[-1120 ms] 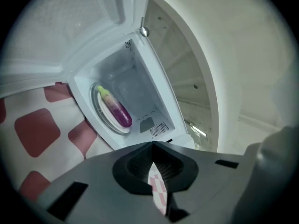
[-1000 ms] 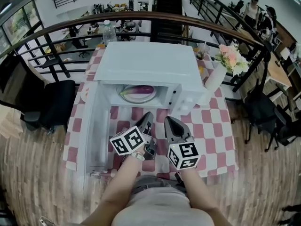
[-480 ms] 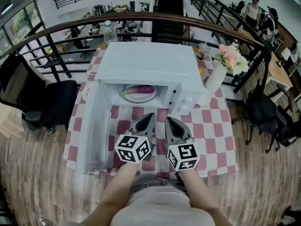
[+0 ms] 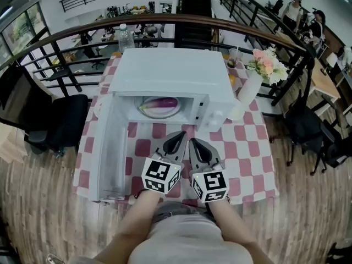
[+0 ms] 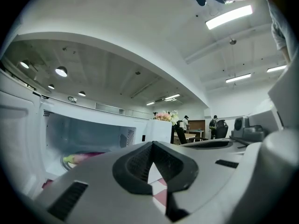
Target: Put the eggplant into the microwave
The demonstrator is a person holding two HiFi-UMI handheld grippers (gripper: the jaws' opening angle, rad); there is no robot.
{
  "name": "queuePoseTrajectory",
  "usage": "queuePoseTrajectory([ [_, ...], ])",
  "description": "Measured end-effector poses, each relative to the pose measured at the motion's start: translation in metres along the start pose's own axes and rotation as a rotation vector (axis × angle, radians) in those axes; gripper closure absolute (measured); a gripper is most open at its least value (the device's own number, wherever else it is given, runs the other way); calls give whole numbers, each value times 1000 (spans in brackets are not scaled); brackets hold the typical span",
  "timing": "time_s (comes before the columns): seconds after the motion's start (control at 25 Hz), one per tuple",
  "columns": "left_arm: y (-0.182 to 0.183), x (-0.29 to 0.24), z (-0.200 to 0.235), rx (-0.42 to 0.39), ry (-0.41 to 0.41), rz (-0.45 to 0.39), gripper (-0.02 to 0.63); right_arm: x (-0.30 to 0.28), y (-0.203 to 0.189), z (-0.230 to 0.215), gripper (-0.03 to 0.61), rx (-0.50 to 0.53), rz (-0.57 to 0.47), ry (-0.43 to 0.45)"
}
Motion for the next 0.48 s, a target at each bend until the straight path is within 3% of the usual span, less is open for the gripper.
queuePoseTrajectory([
  [0.48, 4, 3, -9, -81, -27, -22, 611, 6, 5, -4, 554, 15, -21, -39],
])
Point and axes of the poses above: the fingertips, and each gripper's own axes: x backward along the fingers, z to its left, y out of its top, the point moved 3 cm from there along x, backward along the fingers, and after that the axes turned 5 degrees about x, right-handed, at the moved point
